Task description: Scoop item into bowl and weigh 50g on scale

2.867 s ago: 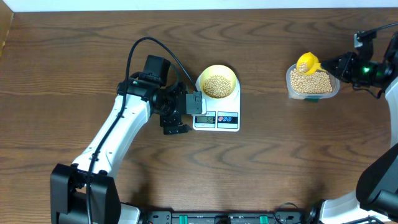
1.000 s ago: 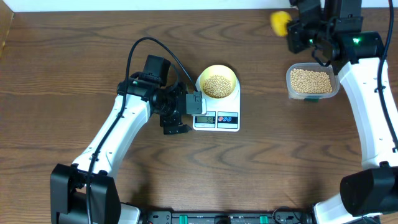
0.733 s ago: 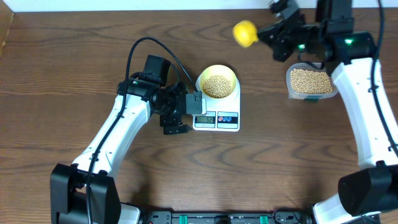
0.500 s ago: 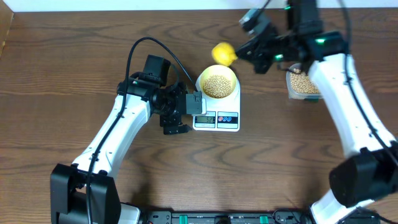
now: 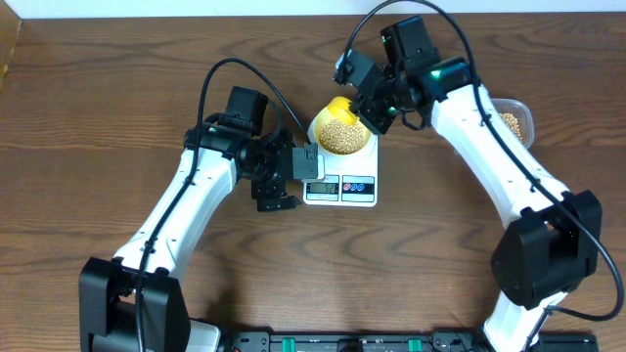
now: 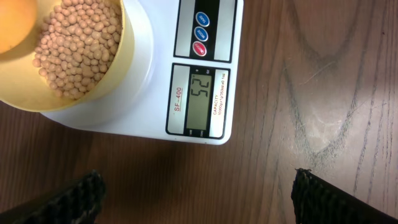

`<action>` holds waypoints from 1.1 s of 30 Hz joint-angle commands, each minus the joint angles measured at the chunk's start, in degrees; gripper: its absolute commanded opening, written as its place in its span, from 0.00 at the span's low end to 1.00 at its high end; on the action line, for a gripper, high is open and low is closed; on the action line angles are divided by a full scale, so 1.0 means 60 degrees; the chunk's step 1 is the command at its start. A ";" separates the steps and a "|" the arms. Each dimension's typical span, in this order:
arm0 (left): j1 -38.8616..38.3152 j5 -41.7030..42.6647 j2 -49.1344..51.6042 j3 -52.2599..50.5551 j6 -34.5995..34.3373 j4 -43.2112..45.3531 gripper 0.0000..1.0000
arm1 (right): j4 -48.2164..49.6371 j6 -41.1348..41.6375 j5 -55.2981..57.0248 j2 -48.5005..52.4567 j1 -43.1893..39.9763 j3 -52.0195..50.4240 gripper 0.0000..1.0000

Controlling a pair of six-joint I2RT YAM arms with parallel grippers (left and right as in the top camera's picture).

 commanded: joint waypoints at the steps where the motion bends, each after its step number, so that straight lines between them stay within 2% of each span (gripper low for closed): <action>1: 0.0047 0.0219 -0.0102 -0.0025 0.0029 -0.0018 0.98 | -0.0040 -0.0171 0.0546 0.0197 0.0153 -0.0066 0.01; 18: 0.0047 0.0219 -0.0102 -0.0025 0.0029 -0.0022 0.97 | -0.0780 -0.0153 0.0098 0.0732 0.0273 -0.0062 0.01; 24: 0.0047 0.0219 -0.0102 -0.0025 0.0029 -0.0018 0.98 | -0.0947 0.0299 -0.0732 0.0732 0.0186 -0.0036 0.01; 33: 0.0047 0.0219 -0.0102 -0.0025 0.0029 -0.0018 0.98 | -0.0714 0.0958 -0.0841 0.0729 -0.0229 0.0193 0.01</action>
